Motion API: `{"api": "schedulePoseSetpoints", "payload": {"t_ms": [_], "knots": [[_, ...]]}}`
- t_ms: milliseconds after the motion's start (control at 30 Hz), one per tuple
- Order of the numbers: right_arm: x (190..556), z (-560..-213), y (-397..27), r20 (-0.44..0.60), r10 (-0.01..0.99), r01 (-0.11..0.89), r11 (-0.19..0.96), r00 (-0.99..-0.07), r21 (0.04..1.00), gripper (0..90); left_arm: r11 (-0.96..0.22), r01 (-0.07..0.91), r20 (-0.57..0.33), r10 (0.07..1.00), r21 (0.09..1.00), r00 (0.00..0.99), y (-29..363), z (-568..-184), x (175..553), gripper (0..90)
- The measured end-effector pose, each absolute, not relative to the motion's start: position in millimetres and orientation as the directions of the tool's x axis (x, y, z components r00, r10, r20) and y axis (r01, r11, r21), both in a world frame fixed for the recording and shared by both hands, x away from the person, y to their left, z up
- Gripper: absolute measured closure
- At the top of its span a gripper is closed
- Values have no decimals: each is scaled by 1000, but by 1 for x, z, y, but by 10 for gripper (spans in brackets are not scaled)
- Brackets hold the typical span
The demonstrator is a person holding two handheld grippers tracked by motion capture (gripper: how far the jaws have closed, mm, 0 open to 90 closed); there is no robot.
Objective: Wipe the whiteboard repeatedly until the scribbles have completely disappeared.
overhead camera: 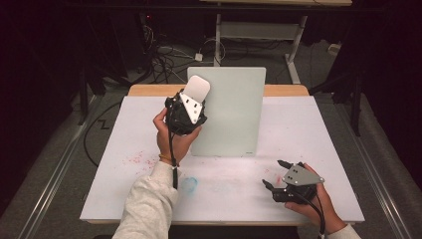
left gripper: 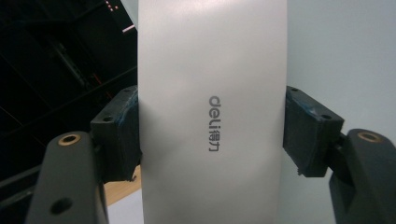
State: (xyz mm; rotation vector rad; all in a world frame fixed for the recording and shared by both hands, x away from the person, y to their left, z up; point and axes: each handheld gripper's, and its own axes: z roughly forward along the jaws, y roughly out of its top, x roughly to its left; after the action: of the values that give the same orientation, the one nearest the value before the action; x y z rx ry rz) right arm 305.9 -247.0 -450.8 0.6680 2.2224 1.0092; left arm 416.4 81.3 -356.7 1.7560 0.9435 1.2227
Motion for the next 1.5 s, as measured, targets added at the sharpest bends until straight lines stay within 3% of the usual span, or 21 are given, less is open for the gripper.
{"api": "schedulePoseSetpoints", "payload": {"t_ms": [833,1133,1500], "knots": [[305,-448,-249,-305,656,187,570,-690,800,220,-617,56,571,756,785,320,-46,-345,421,290],[305,-448,-249,-308,651,185,574,-694,798,220,-674,50,619,704,737,348,-56,-352,418,290],[305,-448,-250,-302,660,192,567,-688,801,220,-629,84,569,746,773,346,-19,-342,421,290]]}}
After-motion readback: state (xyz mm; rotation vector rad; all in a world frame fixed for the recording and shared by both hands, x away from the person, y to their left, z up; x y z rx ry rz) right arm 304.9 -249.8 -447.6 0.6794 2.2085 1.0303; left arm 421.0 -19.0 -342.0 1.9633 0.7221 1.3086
